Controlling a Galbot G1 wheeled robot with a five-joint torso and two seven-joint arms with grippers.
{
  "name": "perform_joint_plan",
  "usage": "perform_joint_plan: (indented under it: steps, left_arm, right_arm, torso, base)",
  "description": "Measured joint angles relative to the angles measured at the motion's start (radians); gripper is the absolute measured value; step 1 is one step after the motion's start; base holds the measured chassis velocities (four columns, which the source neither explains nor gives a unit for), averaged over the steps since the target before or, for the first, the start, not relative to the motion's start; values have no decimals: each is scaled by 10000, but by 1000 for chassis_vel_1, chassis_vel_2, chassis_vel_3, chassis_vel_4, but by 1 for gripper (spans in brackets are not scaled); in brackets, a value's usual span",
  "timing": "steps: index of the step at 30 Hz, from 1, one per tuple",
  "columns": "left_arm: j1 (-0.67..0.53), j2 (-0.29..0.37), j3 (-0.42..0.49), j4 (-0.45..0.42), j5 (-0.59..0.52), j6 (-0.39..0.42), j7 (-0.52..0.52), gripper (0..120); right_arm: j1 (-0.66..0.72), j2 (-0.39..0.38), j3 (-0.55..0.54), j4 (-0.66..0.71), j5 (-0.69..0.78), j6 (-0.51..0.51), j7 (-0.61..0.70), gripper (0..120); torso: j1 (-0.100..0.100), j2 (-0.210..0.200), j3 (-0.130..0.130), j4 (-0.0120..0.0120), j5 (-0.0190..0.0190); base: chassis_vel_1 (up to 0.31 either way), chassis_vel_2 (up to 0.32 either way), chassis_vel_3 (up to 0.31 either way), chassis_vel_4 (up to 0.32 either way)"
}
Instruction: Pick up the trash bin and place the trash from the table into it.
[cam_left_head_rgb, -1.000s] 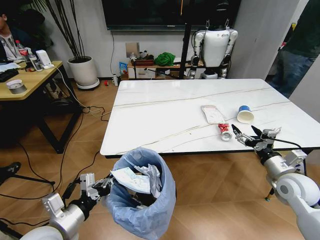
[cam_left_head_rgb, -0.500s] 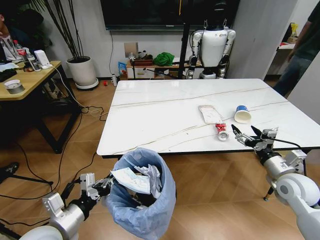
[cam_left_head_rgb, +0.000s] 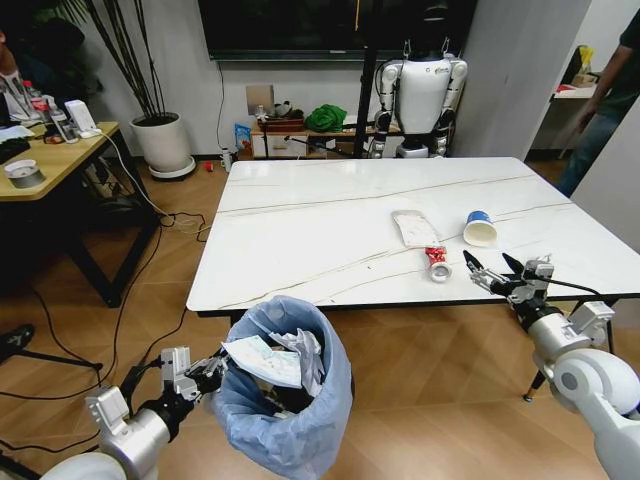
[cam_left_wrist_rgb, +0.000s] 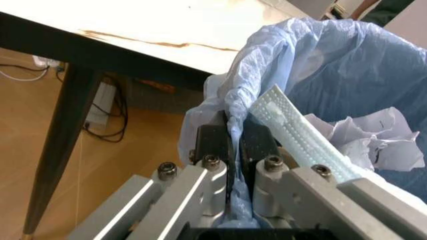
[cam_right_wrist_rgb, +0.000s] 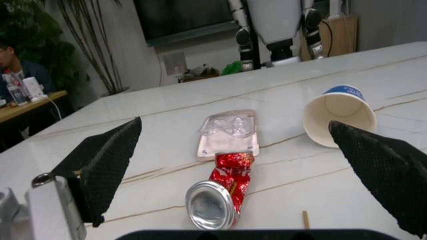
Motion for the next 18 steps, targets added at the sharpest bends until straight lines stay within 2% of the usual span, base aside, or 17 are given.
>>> perform_joint_plan:
  steps: [18]
  left_arm:
    - [15,-57,-2,-62,22,0,17,0]
  right_arm:
    - [-69,-28,84,45,-14,-2,-44,100]
  torso:
    - [0,1,0,0,0]
  base:
    - [0,0,0,0]
